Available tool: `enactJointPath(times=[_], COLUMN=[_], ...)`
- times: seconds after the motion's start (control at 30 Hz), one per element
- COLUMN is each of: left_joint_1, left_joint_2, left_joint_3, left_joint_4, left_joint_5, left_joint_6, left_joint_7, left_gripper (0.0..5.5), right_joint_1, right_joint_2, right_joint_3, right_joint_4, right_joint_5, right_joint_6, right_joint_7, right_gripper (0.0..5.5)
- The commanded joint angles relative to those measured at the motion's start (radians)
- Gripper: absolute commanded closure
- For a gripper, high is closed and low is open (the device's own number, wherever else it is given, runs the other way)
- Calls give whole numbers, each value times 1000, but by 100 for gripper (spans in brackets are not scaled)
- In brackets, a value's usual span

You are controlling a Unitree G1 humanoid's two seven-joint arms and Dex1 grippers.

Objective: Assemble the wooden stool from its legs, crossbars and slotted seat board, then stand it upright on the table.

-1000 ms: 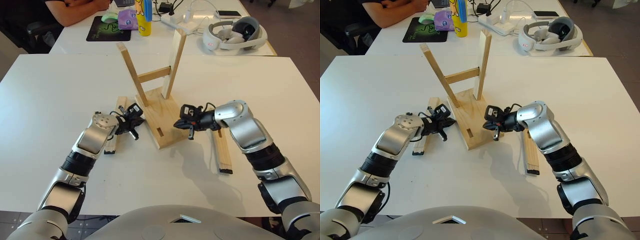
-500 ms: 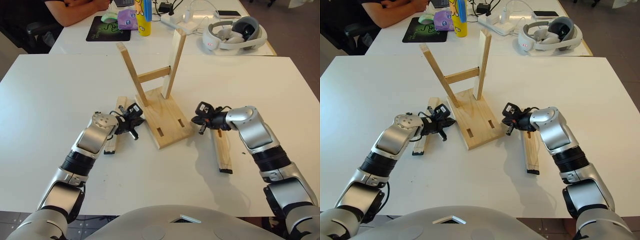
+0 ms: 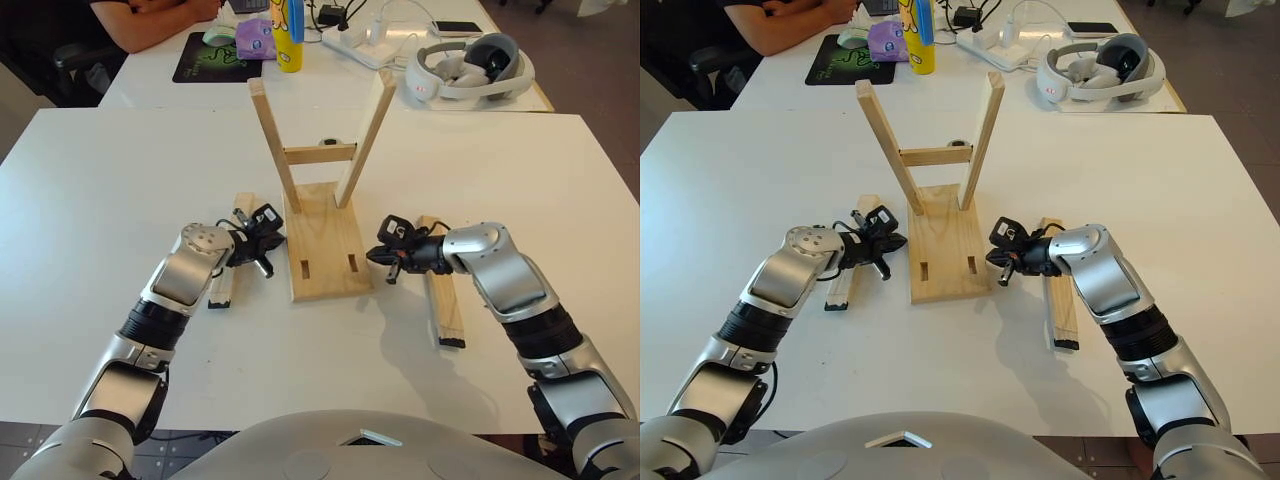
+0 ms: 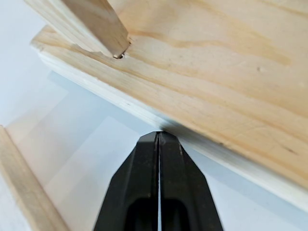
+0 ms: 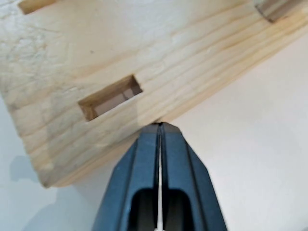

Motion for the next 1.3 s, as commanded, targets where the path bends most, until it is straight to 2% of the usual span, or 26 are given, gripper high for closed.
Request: enactJointPath(times=[0.03, 0.73, 0.97, 1.07, 1.13, 1.17, 1.3], left_joint_1=[-17, -72, -69, -46, -11, 8, 69], left_joint_2=[-15, -40, -6, 21, 47, 56, 21], left_joint_3=[-19, -16, -17, 28, 98, 148, 379], left_joint_4=[-9, 34, 23, -18, -80, -112, -224], left_joint_5=[-7, 7, 17, 7, -10, -14, -60], left_joint_6=[-2, -42, -70, -79, -82, -104, -100], left_joint_7=[-23, -19, -35, -28, -7, 19, 173], left_gripper=[549, 549, 549, 549, 549, 549, 491], right_joint_1=[17, -15, 1, 11, 27, 34, 81], right_joint_2=[5, -24, -37, -47, -52, -45, 42], right_joint_3=[5, 7, -19, -55, -97, -129, -297], right_joint_4=[-35, -18, -15, -15, -28, -33, -52], right_joint_5=[50, 72, 68, 77, 97, 110, 164], right_joint_6=[18, -6, -25, -27, -44, -52, -58], right_joint_7=[14, 11, -7, -21, -32, -48, -194], right_gripper=[550, 550, 550, 550, 550, 550, 550])
